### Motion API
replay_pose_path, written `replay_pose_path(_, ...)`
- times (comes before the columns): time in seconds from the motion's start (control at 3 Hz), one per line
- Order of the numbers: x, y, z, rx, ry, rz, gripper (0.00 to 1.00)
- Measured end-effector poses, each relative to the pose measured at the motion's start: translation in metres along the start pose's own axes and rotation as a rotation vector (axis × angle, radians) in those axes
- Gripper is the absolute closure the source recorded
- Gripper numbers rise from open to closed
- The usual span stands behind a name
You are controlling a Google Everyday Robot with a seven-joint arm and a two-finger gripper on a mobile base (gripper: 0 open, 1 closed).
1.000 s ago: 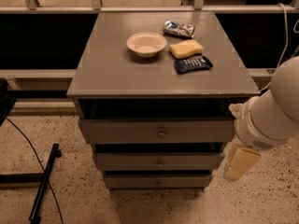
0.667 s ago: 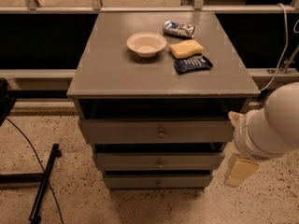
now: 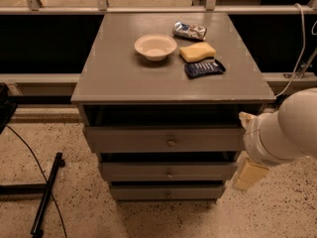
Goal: Open top drawer
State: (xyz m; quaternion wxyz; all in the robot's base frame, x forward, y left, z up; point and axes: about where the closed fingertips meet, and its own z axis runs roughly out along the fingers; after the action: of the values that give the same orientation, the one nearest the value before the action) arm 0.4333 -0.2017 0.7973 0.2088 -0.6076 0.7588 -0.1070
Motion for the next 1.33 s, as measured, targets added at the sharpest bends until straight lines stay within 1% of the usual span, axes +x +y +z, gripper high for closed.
replay_pose_path(0.33,0.0,-0.006,0.01,0.03,-0.006,-0.01,0.0)
replay_pose_path(0.67,0.0,-0.01,0.027,0.084,-0.073,-0.028,0.0)
replay_pose_path(1.0,-0.005,-0.019,0.024,0.124,-0.086,-0.095,0.0)
replay_pose_path(1.33,-0.005,-0.019,0.024,0.121,-0.085,-0.095,0.0)
